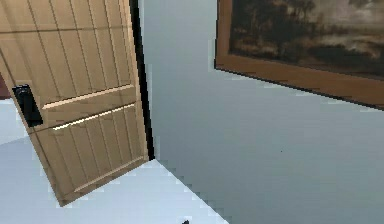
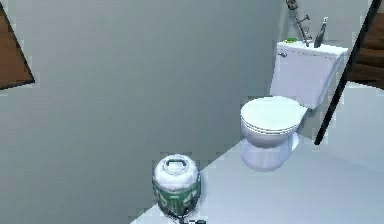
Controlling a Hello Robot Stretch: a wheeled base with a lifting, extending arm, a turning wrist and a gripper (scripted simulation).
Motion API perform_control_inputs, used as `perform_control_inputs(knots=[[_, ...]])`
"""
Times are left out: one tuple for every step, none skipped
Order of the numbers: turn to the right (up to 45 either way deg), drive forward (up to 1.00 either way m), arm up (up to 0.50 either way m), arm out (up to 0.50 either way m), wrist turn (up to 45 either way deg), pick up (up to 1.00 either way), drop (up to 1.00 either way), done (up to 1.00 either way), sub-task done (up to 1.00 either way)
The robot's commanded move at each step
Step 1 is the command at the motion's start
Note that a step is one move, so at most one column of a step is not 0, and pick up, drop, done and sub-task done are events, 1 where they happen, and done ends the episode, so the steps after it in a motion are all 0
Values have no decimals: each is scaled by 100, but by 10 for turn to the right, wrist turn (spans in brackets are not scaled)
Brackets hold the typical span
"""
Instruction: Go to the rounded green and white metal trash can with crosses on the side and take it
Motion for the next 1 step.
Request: perform_control_inputs(knots=[[0, 0, 0, 0, 0, 0, 0, 100, 0]])
